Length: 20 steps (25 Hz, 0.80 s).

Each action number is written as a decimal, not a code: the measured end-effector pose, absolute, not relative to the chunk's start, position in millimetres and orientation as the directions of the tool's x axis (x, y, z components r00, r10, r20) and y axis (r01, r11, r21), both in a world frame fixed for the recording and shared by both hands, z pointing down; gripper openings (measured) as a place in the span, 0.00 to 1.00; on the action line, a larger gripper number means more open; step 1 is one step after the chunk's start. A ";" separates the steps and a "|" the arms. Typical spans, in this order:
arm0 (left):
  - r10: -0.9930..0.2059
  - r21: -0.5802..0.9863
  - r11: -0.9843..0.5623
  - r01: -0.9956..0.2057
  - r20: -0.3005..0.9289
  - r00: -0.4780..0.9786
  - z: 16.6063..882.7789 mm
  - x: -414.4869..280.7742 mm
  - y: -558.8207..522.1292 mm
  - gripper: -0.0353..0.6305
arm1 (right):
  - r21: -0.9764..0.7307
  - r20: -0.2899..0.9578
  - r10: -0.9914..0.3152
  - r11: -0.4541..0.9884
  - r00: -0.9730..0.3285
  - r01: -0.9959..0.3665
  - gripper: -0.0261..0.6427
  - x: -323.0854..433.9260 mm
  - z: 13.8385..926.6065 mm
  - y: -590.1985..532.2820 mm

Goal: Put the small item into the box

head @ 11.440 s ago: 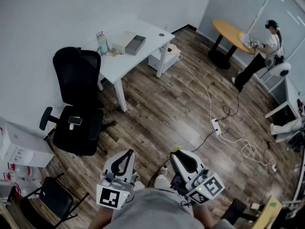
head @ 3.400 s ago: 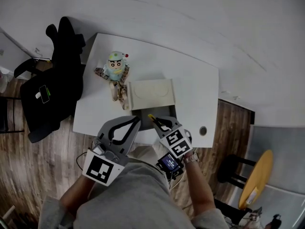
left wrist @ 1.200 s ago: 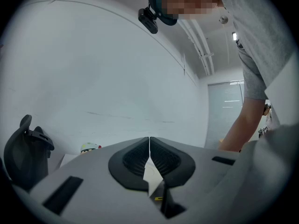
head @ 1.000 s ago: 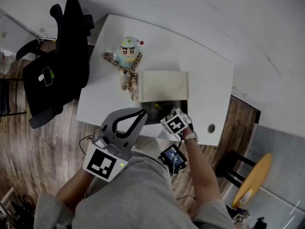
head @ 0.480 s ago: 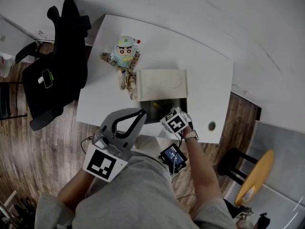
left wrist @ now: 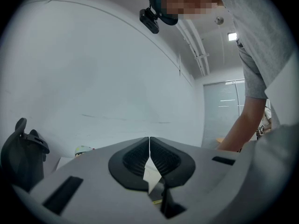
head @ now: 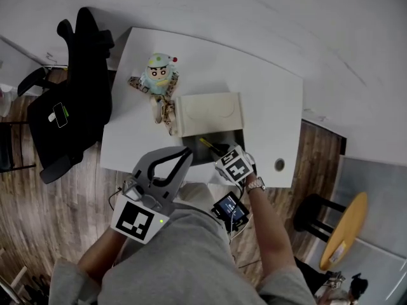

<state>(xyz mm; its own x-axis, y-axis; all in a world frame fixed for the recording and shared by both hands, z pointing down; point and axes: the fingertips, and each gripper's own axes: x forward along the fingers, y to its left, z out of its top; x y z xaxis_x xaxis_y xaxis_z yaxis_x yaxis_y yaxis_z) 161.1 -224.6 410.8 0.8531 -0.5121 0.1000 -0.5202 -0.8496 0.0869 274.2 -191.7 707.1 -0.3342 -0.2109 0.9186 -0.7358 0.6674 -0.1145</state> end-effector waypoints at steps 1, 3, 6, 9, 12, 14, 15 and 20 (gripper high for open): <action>-0.510 0.086 -0.851 -0.518 0.097 0.854 410.1 161.5 -223.1 0.11 | -0.113 0.913 -0.226 0.662 -0.341 -0.741 0.15 273.1 701.5 -191.5; -0.507 0.084 -0.854 -0.514 0.095 0.857 409.3 162.0 -219.7 0.11 | -0.110 0.898 -0.259 0.652 -0.356 -0.751 0.13 270.2 689.1 -190.4; -0.497 0.087 -0.859 -0.505 0.098 0.862 408.9 163.1 -214.0 0.11 | -0.101 0.871 -0.319 0.629 -0.375 -0.771 0.11 266.8 669.4 -188.5; -0.489 0.091 -0.863 -0.497 0.096 0.867 407.9 165.1 -208.4 0.11 | -0.095 0.841 -0.377 0.602 -0.387 -0.793 0.10 266.8 650.5 -185.6; -0.487 0.107 -0.862 -0.495 0.094 0.869 406.3 166.9 -203.2 0.11 | -0.092 0.808 -0.437 0.568 -0.394 -0.818 0.09 269.8 627.9 -182.4; -0.478 0.098 -0.869 -0.486 0.094 0.873 404.9 168.4 -199.3 0.11 | -0.095 0.778 -0.481 0.548 -0.405 -0.831 0.09 271.2 609.7 -181.0; -0.477 0.102 -0.869 -0.485 0.094 0.874 404.8 169.0 -197.5 0.11 | -0.096 0.762 -0.499 0.542 -0.412 -0.835 0.09 271.7 600.2 -179.9; -0.483 0.147 -0.858 -0.493 0.095 0.870 405.6 171.9 -189.2 0.11 | -0.056 0.684 -0.602 0.519 -0.412 -0.853 0.09 274.3 551.0 -174.7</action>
<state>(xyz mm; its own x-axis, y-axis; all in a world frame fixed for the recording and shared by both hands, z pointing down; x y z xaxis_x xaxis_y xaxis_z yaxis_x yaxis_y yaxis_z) 171.9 -189.2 405.6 0.8702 -0.4834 0.0954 -0.4926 -0.8578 0.1467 274.3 -174.7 551.0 -0.4117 -0.6021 0.6841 -0.8529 0.5190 -0.0565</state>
